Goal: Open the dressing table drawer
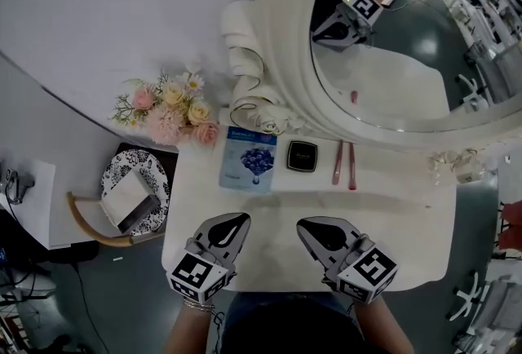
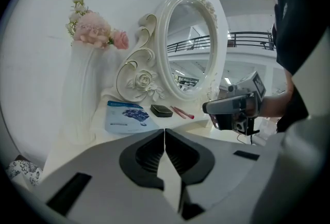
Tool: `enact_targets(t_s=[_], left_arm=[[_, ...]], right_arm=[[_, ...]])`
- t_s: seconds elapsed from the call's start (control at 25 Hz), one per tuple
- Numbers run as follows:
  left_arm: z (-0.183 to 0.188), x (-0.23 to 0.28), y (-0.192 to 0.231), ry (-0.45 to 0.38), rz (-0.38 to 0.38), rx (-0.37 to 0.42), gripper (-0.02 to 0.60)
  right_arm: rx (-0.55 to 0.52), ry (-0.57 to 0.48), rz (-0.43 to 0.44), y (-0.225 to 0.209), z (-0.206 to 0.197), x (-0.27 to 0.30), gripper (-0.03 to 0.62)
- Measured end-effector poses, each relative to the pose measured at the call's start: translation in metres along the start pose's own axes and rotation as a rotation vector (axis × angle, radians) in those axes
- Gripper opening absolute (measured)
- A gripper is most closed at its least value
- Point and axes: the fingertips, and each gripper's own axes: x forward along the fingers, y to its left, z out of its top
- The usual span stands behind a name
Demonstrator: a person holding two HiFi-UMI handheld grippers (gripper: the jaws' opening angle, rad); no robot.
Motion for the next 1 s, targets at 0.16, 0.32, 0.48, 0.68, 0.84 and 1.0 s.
enact_targets(t_s=[0.16, 0.32, 0.48, 0.68, 0.84, 1.0], left_arm=[[-0.006, 0.004, 0.004, 0.011, -0.004, 0.002, 0.018], [-0.015, 0.009, 0.009, 0.026, -0.008, -0.013, 0.018], [-0.022, 0.011, 0.012, 0.033, -0.012, -0.019, 0.018], [-0.035, 0.013, 0.018, 0.060, -0.015, -0.025, 0.018], [-0.041, 0.016, 0.024, 0.068, -0.012, -0.028, 0.018], [-0.045, 0.021, 0.030, 0.073, -0.014, -0.025, 0.019]], right_arm=[[0.021, -0.002, 0.008, 0.001, -0.004, 0.004, 0.020], [0.017, 0.027, -0.006, -0.001, -0.014, 0.008, 0.020], [0.013, 0.044, -0.007, 0.001, -0.022, 0.013, 0.020], [0.036, -0.026, 0.001, 0.006, -0.017, 0.020, 0.020], [0.058, -0.016, 0.018, 0.011, -0.020, 0.023, 0.020], [0.078, 0.017, -0.002, 0.008, -0.027, 0.025, 0.020]])
